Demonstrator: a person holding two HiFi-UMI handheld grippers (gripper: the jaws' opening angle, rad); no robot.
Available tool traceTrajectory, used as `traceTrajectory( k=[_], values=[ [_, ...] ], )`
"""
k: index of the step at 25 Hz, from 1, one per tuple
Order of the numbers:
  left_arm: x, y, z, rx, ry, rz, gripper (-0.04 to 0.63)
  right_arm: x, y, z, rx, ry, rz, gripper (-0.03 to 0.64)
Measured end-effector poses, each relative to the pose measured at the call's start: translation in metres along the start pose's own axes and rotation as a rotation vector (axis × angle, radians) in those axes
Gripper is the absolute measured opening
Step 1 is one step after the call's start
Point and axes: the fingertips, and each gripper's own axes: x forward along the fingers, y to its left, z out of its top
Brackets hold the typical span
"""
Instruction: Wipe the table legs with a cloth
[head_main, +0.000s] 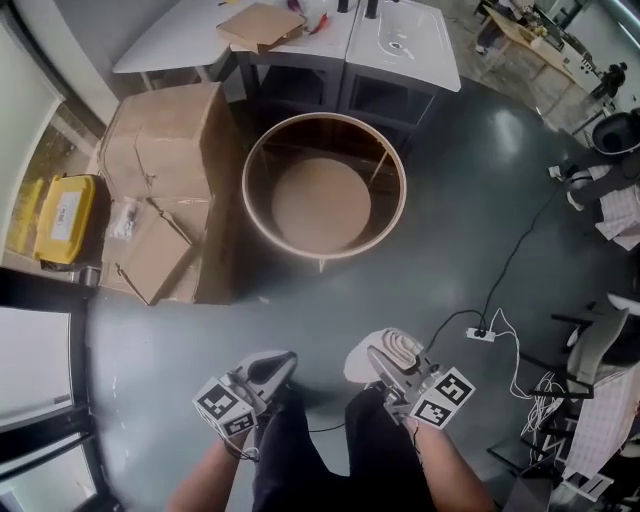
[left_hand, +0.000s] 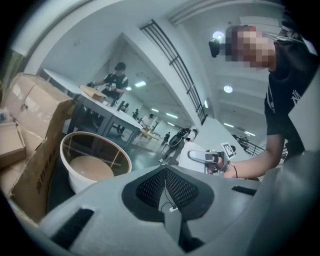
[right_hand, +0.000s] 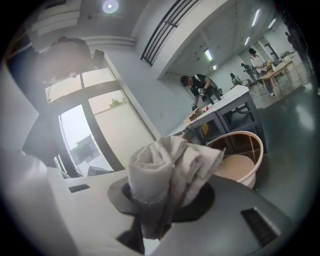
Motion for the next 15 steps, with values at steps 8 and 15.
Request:
traceTrajectory(
  k=[8, 15],
  values=[
    [0.051, 0.054, -0.052, 0.154, -0.059, 0.047, 0.005, 0.048, -0.077, -0.06, -0.162, 0.027, 0.193, 0.087],
    [0.106, 0.1, -0.119, 0.248, -0.104, 0.058, 0.005, 0.082, -0.163, -0.129, -0.266, 0.02, 0.213, 0.087]
  ],
)
